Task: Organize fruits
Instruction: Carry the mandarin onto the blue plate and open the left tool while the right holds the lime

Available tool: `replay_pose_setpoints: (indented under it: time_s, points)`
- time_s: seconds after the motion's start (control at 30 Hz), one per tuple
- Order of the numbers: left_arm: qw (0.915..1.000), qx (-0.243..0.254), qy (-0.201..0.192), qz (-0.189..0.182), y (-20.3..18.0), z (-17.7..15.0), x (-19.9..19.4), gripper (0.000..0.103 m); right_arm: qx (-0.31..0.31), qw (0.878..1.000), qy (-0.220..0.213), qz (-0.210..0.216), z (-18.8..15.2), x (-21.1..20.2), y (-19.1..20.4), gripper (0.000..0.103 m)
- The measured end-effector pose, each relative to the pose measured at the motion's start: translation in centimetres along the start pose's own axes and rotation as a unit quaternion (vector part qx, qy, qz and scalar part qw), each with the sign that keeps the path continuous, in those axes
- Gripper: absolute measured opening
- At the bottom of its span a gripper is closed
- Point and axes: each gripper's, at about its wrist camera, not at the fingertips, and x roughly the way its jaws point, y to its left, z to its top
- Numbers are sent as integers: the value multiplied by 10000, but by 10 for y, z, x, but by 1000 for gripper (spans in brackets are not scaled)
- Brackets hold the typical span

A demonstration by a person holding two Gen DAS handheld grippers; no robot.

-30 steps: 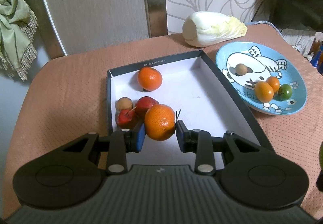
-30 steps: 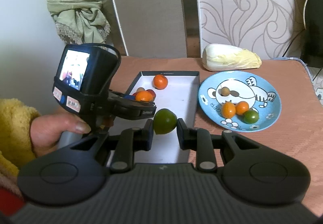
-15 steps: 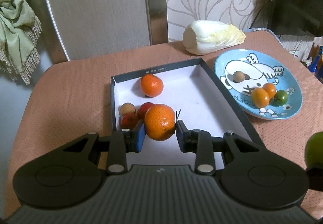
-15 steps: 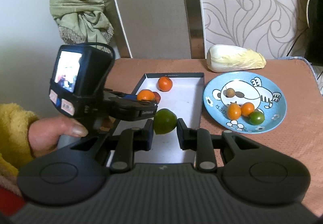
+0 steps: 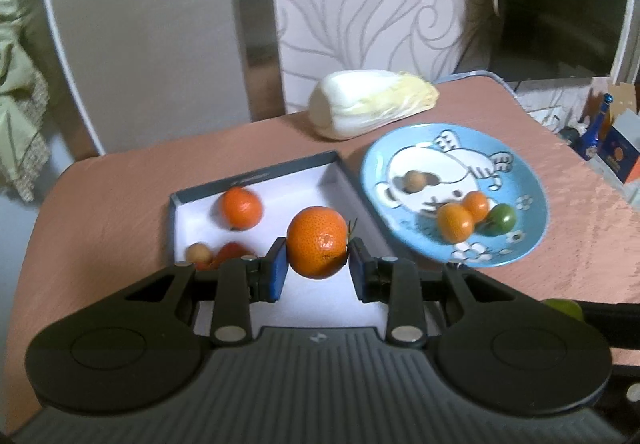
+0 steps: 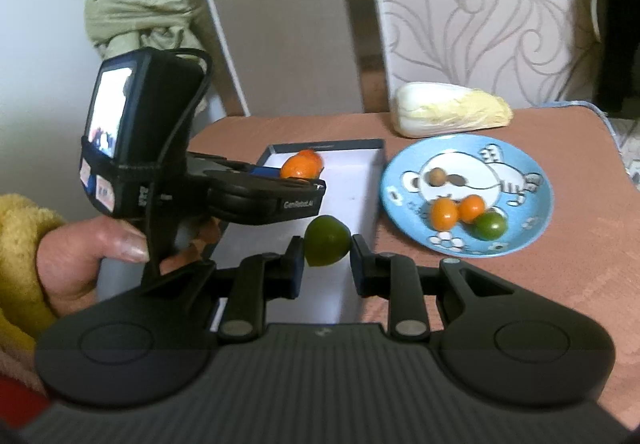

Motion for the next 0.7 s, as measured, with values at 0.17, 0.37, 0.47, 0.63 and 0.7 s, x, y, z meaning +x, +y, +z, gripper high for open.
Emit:
replay_pose_setpoints:
  time_s: [0.17, 0.37, 0.47, 0.63, 0.7]
  points:
    - [9998, 139, -87, -150, -21, 13, 4, 38, 191, 9996, -81, -188, -3, -11, -17, 28]
    - [9988, 237, -214, -373, -45, 31, 9, 38, 285, 9986, -157, -407, -7, -24, -30, 28]
    - [9981, 282, -249, -478, -56, 37, 12, 38, 362, 9978, -175, -528, -10, -30, -36, 28]
    - [9967, 423, -264, -643, -74, 43, 18, 38, 469, 9964, -216, -678, -14, -38, -44, 28]
    - [9962, 480, -269, -682, -80, 45, 20, 38, 500, 9959, -218, -724, -16, -39, -46, 28]
